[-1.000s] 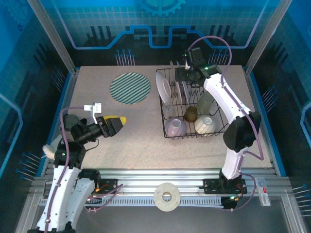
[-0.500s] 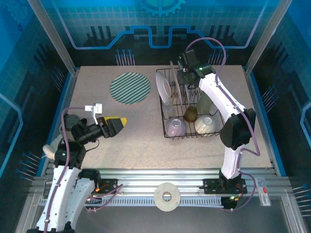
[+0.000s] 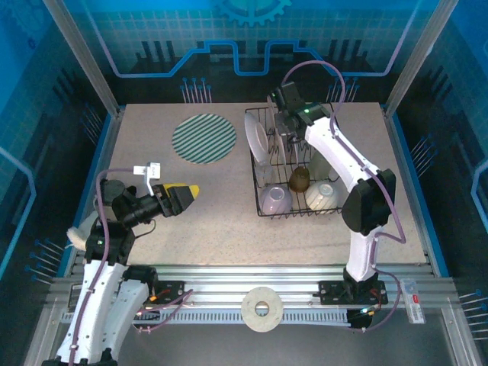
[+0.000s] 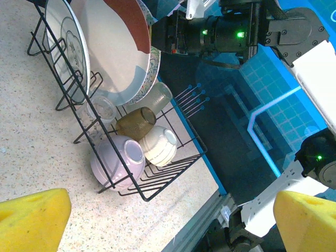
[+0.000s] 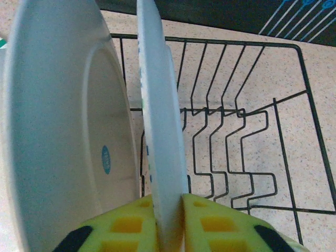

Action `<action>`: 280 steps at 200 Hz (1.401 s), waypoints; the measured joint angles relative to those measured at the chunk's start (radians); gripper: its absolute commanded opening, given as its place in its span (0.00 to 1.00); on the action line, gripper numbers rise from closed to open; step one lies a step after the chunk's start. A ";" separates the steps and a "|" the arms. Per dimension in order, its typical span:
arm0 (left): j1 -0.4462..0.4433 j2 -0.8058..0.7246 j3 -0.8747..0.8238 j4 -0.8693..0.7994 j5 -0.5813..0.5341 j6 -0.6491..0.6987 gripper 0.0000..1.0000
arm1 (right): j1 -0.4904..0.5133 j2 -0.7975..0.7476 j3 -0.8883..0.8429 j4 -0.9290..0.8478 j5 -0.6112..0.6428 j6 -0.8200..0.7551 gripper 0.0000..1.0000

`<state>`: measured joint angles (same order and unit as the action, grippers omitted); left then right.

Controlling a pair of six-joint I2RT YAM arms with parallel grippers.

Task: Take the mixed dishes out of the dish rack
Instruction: Pick up the plate from the dish rack.

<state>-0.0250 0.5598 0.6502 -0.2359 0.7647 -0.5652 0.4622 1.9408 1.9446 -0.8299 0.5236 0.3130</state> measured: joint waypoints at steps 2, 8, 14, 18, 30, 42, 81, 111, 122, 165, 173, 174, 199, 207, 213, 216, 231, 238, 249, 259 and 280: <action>0.000 0.000 0.000 0.000 0.000 0.000 0.99 | 0.000 0.000 0.001 -0.001 0.002 0.000 0.12; -0.001 0.000 0.000 0.000 0.000 0.000 0.99 | 0.001 0.001 0.003 -0.005 0.011 -0.001 0.09; -0.001 0.000 0.000 0.000 0.000 0.000 0.99 | 0.002 0.002 0.004 -0.010 0.022 -0.003 0.07; -0.002 0.000 0.000 0.000 0.000 0.000 0.99 | 0.002 0.002 0.006 -0.014 0.029 -0.005 0.05; -0.003 0.000 0.000 0.000 0.000 0.000 0.99 | 0.002 0.005 0.014 -0.031 0.053 -0.007 0.01; -0.003 0.000 0.000 0.000 0.000 0.000 0.99 | 0.002 0.006 0.018 -0.039 0.068 -0.007 0.00; -0.003 0.000 0.000 0.000 0.000 0.000 0.99 | 0.003 0.008 0.032 -0.057 0.098 -0.004 0.00; -0.004 0.000 0.000 -0.003 0.000 0.008 0.99 | 0.006 0.008 0.034 -0.061 0.127 -0.003 0.00; -0.004 0.000 0.000 -0.006 0.000 0.016 0.99 | 0.010 0.008 0.034 -0.059 0.139 -0.003 0.00; -0.004 0.000 0.000 -0.007 -0.001 0.018 0.99 | 0.018 -0.021 0.034 -0.034 0.174 -0.005 0.00; -0.004 0.000 0.000 -0.007 -0.002 0.018 0.99 | 0.018 -0.031 0.034 -0.028 0.179 -0.008 0.00; -0.004 0.000 0.000 -0.007 -0.002 0.018 0.99 | 0.018 -0.031 0.034 -0.027 0.179 -0.008 0.00; -0.004 0.000 0.000 -0.008 -0.008 0.018 0.99 | 0.018 -0.059 0.034 -0.014 0.190 -0.015 0.00; -0.004 0.000 0.000 -0.010 -0.008 0.019 0.99 | 0.018 -0.066 0.034 -0.013 0.194 -0.019 0.00; -0.004 0.000 0.000 -0.012 -0.009 0.018 0.99 | 0.018 -0.071 0.034 -0.012 0.196 -0.019 0.00; -0.004 0.000 0.000 -0.013 -0.009 0.018 0.99 | 0.018 -0.074 0.034 -0.011 0.198 -0.019 0.00; -0.004 0.000 0.000 -0.018 -0.009 0.019 0.99 | 0.018 -0.084 0.033 -0.006 0.203 -0.024 0.00; -0.004 0.000 0.000 -0.020 -0.011 0.019 0.99 | 0.019 -0.089 0.033 -0.003 0.207 -0.027 0.00; -0.004 0.000 0.000 -0.022 -0.012 0.019 0.99 | 0.021 -0.099 0.026 0.007 0.212 -0.032 0.00; -0.004 0.000 0.000 -0.022 -0.013 0.019 0.99 | 0.023 -0.114 0.014 0.017 0.217 -0.039 0.00; -0.004 0.000 0.000 -0.022 -0.016 0.019 0.99 | 0.027 -0.152 -0.005 0.034 0.225 -0.053 0.00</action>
<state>-0.0292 0.5598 0.6502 -0.2581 0.7483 -0.5461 0.4892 1.7889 1.9396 -0.7963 0.7490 0.2596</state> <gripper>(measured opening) 0.992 0.067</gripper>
